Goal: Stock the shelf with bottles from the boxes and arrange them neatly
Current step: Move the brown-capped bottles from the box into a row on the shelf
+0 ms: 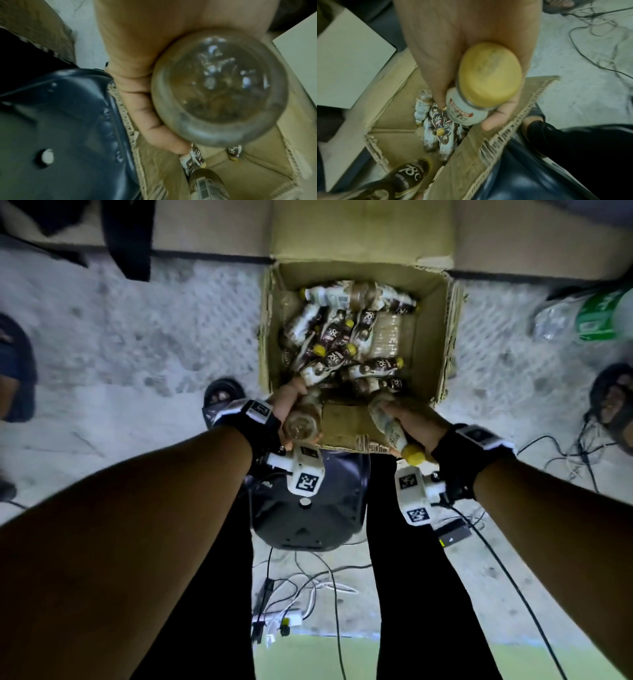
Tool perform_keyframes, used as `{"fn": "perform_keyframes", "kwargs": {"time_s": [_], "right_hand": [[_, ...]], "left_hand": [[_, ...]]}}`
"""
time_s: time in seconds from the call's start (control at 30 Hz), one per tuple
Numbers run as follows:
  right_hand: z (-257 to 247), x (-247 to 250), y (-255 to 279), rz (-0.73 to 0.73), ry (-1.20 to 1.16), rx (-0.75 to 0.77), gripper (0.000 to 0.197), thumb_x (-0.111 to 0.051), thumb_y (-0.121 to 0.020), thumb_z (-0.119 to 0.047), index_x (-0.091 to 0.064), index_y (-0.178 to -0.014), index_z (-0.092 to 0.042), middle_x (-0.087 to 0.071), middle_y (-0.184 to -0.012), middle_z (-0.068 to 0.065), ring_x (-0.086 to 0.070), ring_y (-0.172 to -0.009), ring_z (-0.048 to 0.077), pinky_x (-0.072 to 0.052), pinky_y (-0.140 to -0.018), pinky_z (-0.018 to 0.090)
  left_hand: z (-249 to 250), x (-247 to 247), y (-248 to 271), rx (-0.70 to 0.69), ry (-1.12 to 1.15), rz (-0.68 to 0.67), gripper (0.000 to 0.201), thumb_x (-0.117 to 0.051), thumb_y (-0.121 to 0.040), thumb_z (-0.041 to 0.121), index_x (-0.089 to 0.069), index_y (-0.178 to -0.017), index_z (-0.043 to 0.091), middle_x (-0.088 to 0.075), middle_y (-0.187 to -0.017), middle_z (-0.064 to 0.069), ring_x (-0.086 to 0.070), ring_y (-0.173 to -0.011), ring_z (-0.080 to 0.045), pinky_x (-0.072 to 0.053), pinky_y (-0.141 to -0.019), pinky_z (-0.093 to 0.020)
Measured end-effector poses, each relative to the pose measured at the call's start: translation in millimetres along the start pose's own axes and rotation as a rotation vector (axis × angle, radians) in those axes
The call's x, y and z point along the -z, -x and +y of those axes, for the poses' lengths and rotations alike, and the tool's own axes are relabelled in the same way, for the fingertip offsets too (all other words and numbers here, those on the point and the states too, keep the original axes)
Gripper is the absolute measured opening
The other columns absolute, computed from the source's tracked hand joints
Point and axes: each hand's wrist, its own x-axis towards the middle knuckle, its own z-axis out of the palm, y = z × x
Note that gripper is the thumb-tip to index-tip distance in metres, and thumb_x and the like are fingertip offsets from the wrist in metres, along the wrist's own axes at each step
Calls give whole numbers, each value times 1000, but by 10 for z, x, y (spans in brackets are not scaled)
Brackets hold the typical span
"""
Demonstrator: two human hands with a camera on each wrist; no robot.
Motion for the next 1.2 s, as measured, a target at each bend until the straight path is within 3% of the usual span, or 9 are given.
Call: {"fn": "perform_keyframes", "kwargs": {"time_s": [0.07,0.17,0.33,0.53,0.63,0.83,0.97,1.1,1.2], "right_hand": [[132,45,318,66,-41,-22,36,-64,-88,-47,-62,-108,-17,-67,-94,1,-66,-82,17,-57,-75,29],[283,36,839,5,-178,-57,18,-60,-95,-36,-57,-87,-19,-62,-68,-4,-59,-53,9,-48,-52,18],[301,-149,1669,168,-141,-39,28,-79,-77,-25,-65,-83,-3,-65,-76,16,-62,-65,29,-55,-74,43],[45,-263,2529,119,-165,47,61,-86,-56,-34,-67,-105,-2,-71,-94,16,-68,-79,31,-58,-79,46],[-157,-278,3037,143,-171,130,62,-84,-47,-40,-71,-97,-5,-73,-95,15,-67,-81,30,-58,-81,49],[-505,-235,3941,85,-173,254,26,-82,-74,-21,-72,-91,-3,-70,-82,10,-61,-61,24,-53,-54,30],[-734,-138,4284,130,102,403,63,-92,-52,-37,-70,-105,-11,-71,-95,1,-68,-82,20,-60,-70,35],[-1033,-67,4901,217,342,634,22,-83,-74,-17,-67,-88,-11,-72,-83,0,-66,-72,14,-52,-61,24],[-1283,-48,5346,523,698,873,39,-83,-72,-31,-67,-105,-18,-70,-94,-4,-65,-85,15,-51,-77,24]], "left_hand": [[-96,68,165,26,1,60,24,-60,-78,36,-63,-82,13,-63,-68,-9,-61,-55,-25,-54,-65,-33],[-165,164,459,13,1,79,44,-70,-64,46,-66,-92,13,-65,-83,-11,-64,-70,-28,-54,-82,-49],[-51,110,1504,2,75,0,25,-64,-87,35,-59,-77,12,-58,-52,-6,-57,-41,-20,-51,-56,-32],[-41,128,2321,-91,13,50,61,-80,-56,48,-67,-99,7,-69,-79,-17,-66,-67,-32,-55,-81,-54],[39,87,2826,-212,-72,112,47,-74,-64,39,-70,-94,3,-72,-83,-18,-68,-73,-32,-55,-80,-53],[328,31,3629,-537,-177,84,28,-74,-77,10,-63,-103,12,-71,-100,-11,-69,-89,-26,-56,-78,-35],[594,19,3972,-784,-331,56,38,-84,-68,13,-62,-98,21,-73,-97,1,-70,-89,-14,-55,-81,-30],[882,3,4257,-994,-459,70,49,-88,-53,28,-62,-94,25,-73,-96,3,-69,-92,-15,-55,-89,-39],[1139,-26,4526,-1138,-508,83,51,-85,-45,40,-63,-89,23,-73,-90,2,-70,-88,-18,-56,-85,-45]]}}
